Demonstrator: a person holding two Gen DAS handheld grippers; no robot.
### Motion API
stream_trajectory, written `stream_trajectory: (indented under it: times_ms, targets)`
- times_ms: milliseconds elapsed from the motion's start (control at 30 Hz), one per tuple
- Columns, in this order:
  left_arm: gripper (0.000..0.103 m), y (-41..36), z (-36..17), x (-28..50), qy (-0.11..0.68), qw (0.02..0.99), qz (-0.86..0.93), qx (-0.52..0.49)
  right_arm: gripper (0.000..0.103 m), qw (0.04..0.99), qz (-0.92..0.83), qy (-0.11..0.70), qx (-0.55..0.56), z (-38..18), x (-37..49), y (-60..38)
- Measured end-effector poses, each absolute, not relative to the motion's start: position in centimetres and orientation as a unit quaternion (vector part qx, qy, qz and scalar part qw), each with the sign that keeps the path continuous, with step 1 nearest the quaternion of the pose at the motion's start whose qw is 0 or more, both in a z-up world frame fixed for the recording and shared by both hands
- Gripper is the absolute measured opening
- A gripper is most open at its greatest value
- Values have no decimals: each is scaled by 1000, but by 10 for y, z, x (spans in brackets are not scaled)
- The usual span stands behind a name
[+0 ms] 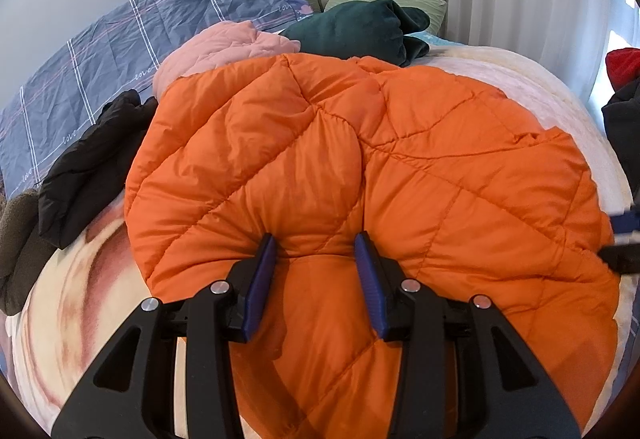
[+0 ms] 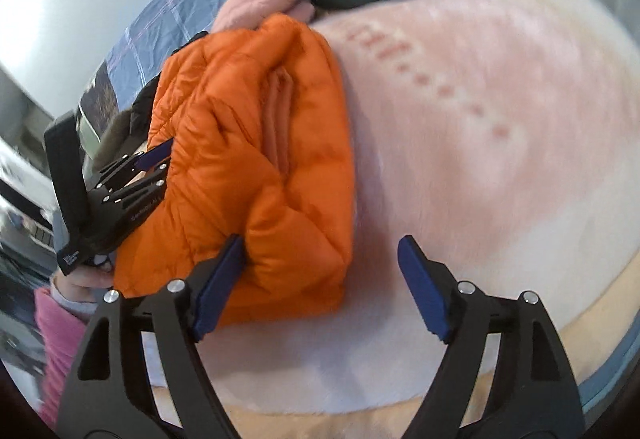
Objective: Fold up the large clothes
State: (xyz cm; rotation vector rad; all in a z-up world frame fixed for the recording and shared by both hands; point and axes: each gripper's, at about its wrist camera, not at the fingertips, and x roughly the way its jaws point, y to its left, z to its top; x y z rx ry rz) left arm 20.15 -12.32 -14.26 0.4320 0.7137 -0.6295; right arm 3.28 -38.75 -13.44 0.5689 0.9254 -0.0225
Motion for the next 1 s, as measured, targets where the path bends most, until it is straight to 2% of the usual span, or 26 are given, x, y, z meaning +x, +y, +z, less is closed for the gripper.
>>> stream_trajectory:
  times_ms: [467,533,733,1000]
  targets:
    - [43,-123,-142,200,341,867,-302,205,83,781,28,445,437,-158,29,-391]
    - [43,-124,-142,201,341,866,-303,205,85,772,36,438,459,-159,26,-391]
    - [43,-125,-142,201,339,867,-304,204,100,757,33,431,490,-159,37,-384]
    - [43,-125,-142,203,339,867,-304,201,101,761,9,418,497,-163,63,-375]
